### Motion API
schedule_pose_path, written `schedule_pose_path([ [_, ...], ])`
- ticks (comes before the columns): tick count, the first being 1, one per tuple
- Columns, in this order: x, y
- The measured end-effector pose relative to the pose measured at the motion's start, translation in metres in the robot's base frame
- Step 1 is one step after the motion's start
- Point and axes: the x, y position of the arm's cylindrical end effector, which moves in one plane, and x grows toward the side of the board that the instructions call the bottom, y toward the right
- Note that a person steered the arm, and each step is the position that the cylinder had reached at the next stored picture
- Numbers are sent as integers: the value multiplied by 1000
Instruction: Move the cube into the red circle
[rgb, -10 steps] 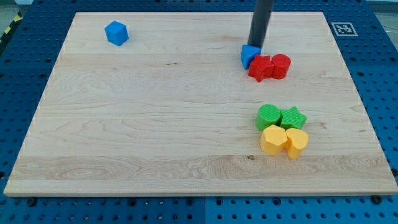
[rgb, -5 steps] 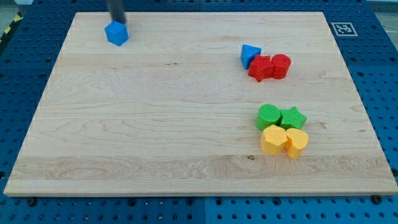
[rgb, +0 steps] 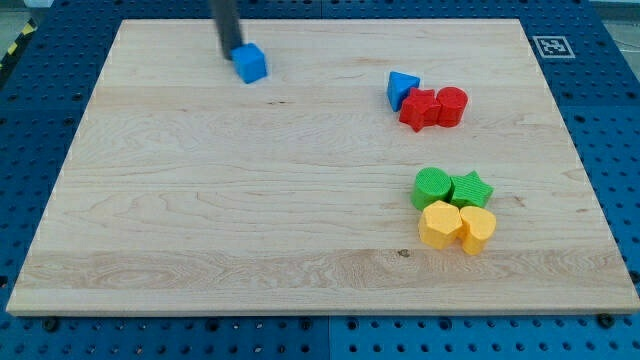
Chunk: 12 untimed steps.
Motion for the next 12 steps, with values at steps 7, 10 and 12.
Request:
schedule_pose_path([
  [7,12,102],
  [10,14,237],
  [12,-3,238],
])
